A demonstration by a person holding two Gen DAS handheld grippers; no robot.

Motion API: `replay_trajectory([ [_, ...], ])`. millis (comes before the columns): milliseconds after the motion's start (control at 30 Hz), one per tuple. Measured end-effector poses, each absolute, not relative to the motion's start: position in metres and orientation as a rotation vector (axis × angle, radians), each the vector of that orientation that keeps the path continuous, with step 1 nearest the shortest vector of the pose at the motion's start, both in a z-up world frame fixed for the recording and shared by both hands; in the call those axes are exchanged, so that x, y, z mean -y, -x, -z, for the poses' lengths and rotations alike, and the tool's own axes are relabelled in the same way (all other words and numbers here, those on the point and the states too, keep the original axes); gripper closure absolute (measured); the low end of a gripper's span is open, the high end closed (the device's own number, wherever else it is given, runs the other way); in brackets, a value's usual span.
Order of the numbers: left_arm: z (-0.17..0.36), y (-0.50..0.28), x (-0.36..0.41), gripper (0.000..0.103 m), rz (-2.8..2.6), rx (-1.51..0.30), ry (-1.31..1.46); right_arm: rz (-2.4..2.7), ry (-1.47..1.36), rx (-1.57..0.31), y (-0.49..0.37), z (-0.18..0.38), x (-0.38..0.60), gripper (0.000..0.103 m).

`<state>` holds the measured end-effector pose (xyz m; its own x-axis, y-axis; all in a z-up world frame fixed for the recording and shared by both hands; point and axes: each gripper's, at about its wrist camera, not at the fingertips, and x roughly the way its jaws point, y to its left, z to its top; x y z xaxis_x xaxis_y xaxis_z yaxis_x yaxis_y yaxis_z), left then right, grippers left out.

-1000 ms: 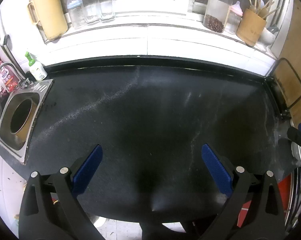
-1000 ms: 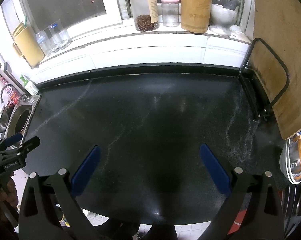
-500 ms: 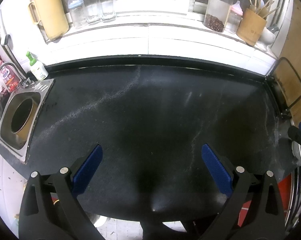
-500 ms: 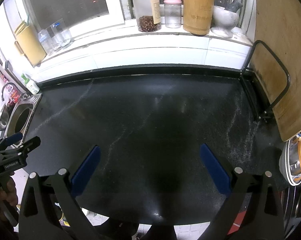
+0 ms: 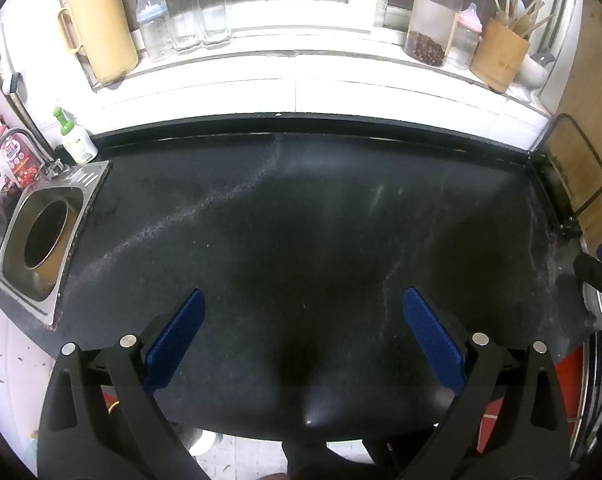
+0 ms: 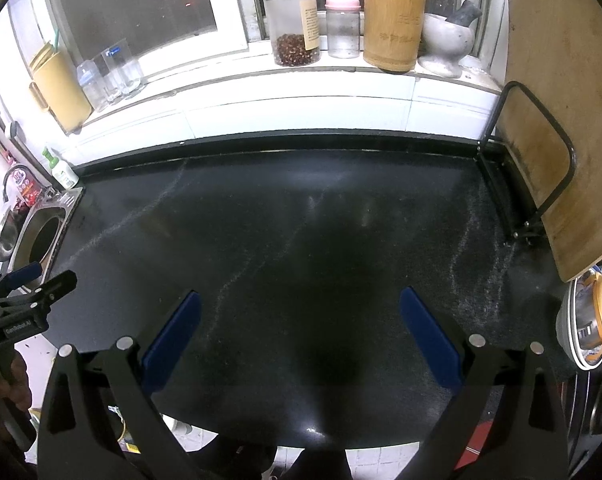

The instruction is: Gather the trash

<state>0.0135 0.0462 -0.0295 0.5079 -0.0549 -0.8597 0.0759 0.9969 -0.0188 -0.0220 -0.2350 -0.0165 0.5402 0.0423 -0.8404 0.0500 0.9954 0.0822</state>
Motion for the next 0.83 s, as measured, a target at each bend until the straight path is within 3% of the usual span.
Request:
replay_trajectory([
  [833,0.035,-0.022,-0.042,0.007,0.068,-1.018,-0.067,-0.004,-0.118,-1.023,0.016,0.032,0.244,0.007],
])
